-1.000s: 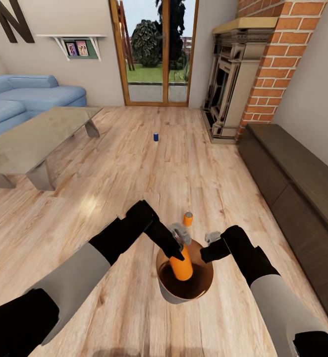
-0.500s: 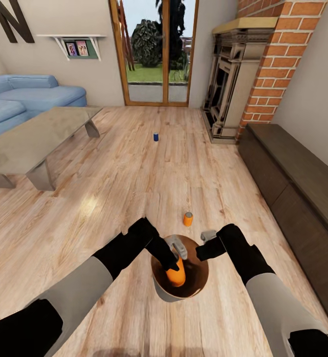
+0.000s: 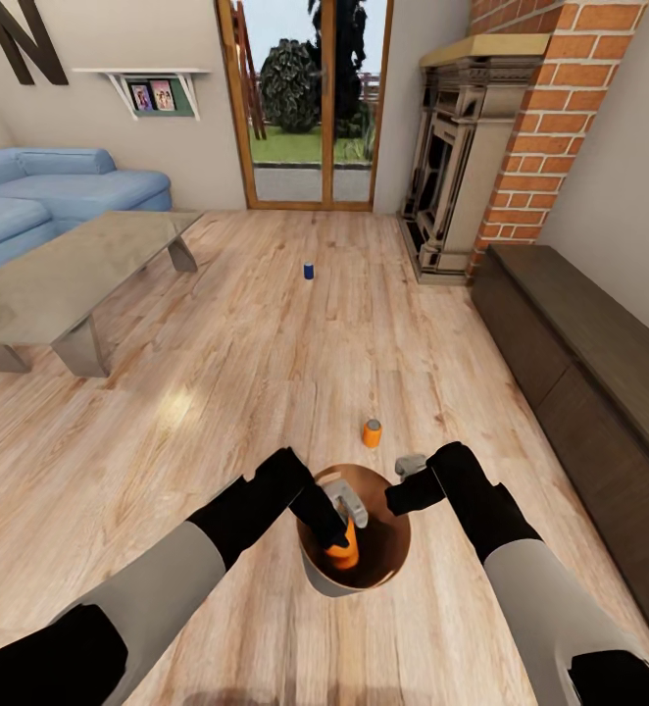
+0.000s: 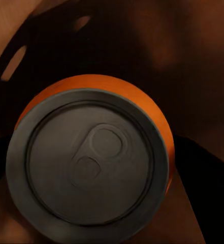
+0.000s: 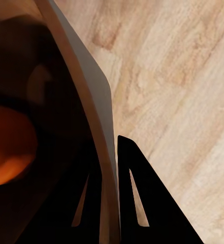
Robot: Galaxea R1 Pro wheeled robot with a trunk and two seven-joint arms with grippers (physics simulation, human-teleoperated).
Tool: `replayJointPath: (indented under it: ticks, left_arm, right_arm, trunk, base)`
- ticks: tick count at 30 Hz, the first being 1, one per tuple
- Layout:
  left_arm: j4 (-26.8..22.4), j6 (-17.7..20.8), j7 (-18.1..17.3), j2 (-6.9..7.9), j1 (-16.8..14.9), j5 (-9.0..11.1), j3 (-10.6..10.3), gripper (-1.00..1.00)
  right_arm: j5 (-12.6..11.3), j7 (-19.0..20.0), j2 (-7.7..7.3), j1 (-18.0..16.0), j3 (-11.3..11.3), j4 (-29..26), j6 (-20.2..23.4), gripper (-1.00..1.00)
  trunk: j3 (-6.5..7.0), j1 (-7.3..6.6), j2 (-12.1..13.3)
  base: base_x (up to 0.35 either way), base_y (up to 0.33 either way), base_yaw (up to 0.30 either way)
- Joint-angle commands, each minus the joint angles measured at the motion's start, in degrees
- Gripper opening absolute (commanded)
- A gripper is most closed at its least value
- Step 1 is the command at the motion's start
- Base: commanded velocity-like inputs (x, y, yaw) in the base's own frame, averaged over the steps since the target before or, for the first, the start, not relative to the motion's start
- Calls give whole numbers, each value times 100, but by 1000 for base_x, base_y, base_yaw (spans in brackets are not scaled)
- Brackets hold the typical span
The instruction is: Put the three can of soda from the living room inside the tash can in the kitchen.
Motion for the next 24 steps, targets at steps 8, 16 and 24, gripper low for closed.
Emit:
replayJointPath:
  ticks: [8,16,24]
  left_arm:
    - [85,-10,151,-6,3,-45,-11,-100]
    - [88,-10,157,2,5,-45,-11,100]
    - [22,-8,114,30,2,-24,-6,100]
  right_arm:
    - [-161,28,28,-3,2,1,58,-100]
    - [-158,28,53,-3,5,7,58,-100]
    - [-158,28,43,-3,0,16,58,-100]
  trunk:
    - [1,0,0]
    - [1,0,0]
    - [1,0,0]
  base:
    - [0,0,0]
    - [0,0,0]
    - [0,0,0]
